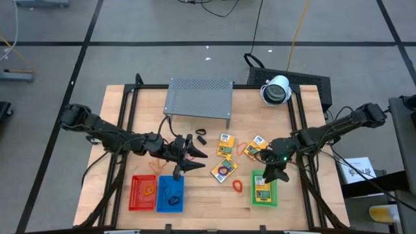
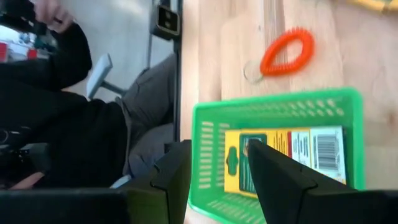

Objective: Pick & Place Office Desk Supplies
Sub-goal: Put the yellow crayon box into the green bin

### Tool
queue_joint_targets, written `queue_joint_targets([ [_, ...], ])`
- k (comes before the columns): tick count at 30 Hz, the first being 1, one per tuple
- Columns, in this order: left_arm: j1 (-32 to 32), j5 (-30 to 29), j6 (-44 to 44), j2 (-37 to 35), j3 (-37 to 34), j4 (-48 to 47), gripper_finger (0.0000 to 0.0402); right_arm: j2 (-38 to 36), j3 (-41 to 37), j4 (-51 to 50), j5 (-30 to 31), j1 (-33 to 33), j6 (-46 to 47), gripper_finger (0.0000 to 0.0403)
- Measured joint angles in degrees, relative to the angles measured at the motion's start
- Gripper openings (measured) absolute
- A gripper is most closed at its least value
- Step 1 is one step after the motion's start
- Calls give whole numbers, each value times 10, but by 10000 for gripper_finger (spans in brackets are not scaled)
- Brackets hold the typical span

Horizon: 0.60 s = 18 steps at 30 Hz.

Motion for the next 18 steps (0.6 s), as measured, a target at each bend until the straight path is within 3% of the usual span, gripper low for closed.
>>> queue_joint_targets([
  [4, 0, 0, 0, 0, 0, -1, 189, -24, 0, 2, 28, -16, -26, 148],
  [11, 17, -33, 4, 0, 0, -79, 189, -42, 0, 100, 190, -62, -118, 147],
  [14, 42, -19, 3, 0, 0, -137, 188, -42, 0, 167, 250, -84, -121, 144],
  [18, 84, 27, -9, 0, 0, -174, 188, -22, 1, 204, 265, -124, -65, 144],
])
